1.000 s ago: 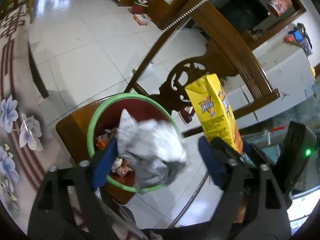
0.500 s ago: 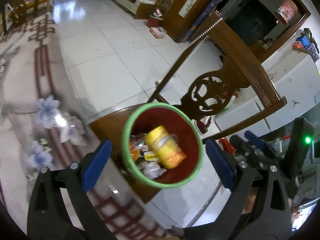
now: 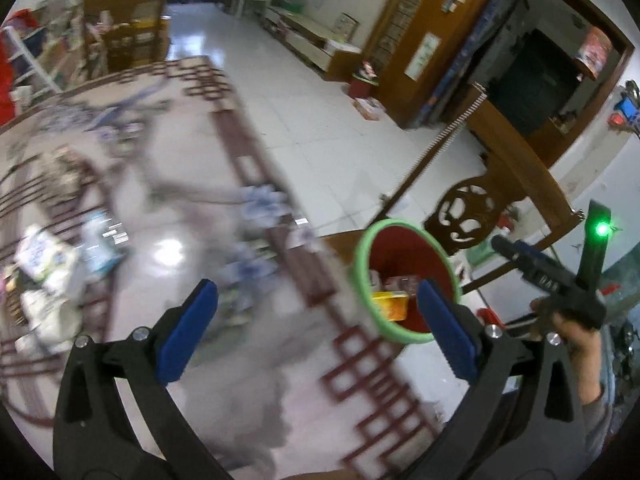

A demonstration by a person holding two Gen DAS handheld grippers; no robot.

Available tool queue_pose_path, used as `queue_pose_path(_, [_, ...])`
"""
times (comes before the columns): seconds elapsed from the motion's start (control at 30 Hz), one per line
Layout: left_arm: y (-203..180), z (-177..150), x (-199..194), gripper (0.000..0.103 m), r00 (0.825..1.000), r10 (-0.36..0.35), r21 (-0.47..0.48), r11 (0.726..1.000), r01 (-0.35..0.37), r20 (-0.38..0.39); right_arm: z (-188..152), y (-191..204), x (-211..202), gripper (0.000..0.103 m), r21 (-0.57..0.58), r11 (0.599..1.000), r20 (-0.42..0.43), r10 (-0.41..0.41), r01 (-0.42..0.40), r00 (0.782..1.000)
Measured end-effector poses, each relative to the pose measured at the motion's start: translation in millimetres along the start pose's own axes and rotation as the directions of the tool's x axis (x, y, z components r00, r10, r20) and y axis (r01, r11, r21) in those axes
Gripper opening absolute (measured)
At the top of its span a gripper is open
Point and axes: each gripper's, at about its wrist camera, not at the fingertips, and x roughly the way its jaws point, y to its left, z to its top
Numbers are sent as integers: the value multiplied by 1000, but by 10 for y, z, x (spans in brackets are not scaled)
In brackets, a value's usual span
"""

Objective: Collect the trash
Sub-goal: 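Move both open tools back over the table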

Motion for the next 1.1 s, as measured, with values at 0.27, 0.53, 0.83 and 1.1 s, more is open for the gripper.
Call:
queue_pose_path(0.27, [786, -390, -643, 97, 995, 87, -74, 994, -82, 56, -122, 808, 26, 96, -132, 988, -26, 79, -82, 997])
queue_pose_path(0.53, [1559, -749, -1160, 97, 981, 173, -188, 970, -153, 92, -266, 1579, 15, 95, -254, 951, -35, 173, -176, 984])
queue_pose_path(0.83, [2340, -1017, -1442, 97, 958, 271, -320, 919, -231, 88, -430, 2474, 129, 95, -376, 890, -95, 239, -257, 966])
queue_pose_path(1.1, [2859, -956, -1417, 97, 952, 296, -446, 865, -230, 83, -360, 2997, 344, 95, -397, 866, -134, 274, -305, 952])
